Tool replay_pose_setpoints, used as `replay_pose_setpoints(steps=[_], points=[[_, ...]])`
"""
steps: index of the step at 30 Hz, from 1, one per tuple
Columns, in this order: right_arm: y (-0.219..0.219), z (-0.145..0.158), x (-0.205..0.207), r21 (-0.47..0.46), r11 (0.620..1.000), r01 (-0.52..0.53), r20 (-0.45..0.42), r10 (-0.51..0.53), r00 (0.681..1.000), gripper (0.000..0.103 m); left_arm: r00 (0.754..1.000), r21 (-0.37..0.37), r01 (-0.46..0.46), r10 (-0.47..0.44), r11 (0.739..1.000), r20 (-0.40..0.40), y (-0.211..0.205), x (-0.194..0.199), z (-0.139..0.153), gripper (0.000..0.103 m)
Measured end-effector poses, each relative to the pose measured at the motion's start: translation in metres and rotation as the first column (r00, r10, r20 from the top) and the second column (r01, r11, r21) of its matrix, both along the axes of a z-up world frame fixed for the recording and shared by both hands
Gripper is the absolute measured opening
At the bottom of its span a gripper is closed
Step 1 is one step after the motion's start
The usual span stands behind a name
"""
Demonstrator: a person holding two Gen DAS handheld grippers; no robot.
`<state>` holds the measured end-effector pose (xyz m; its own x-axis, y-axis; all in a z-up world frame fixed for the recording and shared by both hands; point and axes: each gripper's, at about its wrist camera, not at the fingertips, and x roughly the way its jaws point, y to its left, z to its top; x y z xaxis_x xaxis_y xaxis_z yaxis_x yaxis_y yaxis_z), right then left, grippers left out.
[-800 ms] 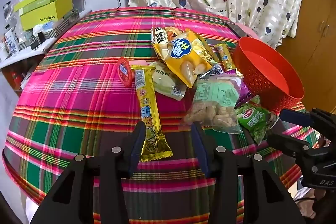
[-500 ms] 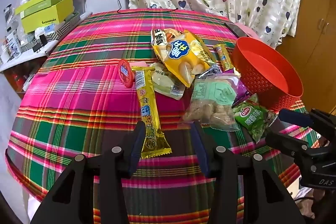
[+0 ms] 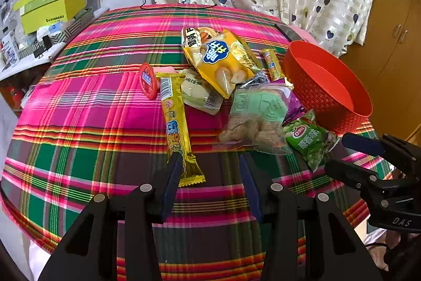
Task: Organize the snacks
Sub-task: 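Move both tools toward the snack pile beside the red basket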
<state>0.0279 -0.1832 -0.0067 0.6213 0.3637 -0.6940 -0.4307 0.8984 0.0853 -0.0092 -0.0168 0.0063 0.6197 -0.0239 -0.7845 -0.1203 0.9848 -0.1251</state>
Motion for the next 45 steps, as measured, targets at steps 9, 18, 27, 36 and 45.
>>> replay_pose_setpoints(steps=[9, 18, 27, 36, 45], points=[[-0.001, -0.0023, 0.0006, 0.002, 1.0, -0.002, -0.002, 0.002, 1.0, 0.061, 1.0, -0.002, 0.005, -0.005, 1.0, 0.012, 0.0024, 0.0009, -0.0001, 0.046], [-0.0024, -0.0021, 0.0024, 0.008, 1.0, -0.002, 0.001, 0.002, 1.0, 0.061, 1.0, -0.01, 0.007, -0.006, 1.0, 0.02, 0.0035, 0.0017, -0.0006, 0.046], [-0.0032, -0.002, 0.0021, 0.011, 1.0, -0.002, 0.004, 0.002, 1.0, 0.061, 1.0, 0.0, 0.006, -0.006, 1.0, 0.018, 0.0013, 0.0011, -0.0014, 0.046], [-0.0036, -0.001, 0.0001, 0.011, 1.0, -0.003, 0.01, 0.003, 1.0, 0.061, 1.0, 0.001, 0.001, -0.001, 1.0, 0.016, 0.0025, 0.0009, -0.0022, 0.046], [-0.0033, 0.0001, 0.0, 0.012, 1.0, -0.003, 0.013, 0.003, 1.0, 0.061, 1.0, -0.003, 0.006, -0.005, 1.0, 0.016, 0.0037, 0.0004, -0.002, 0.046]])
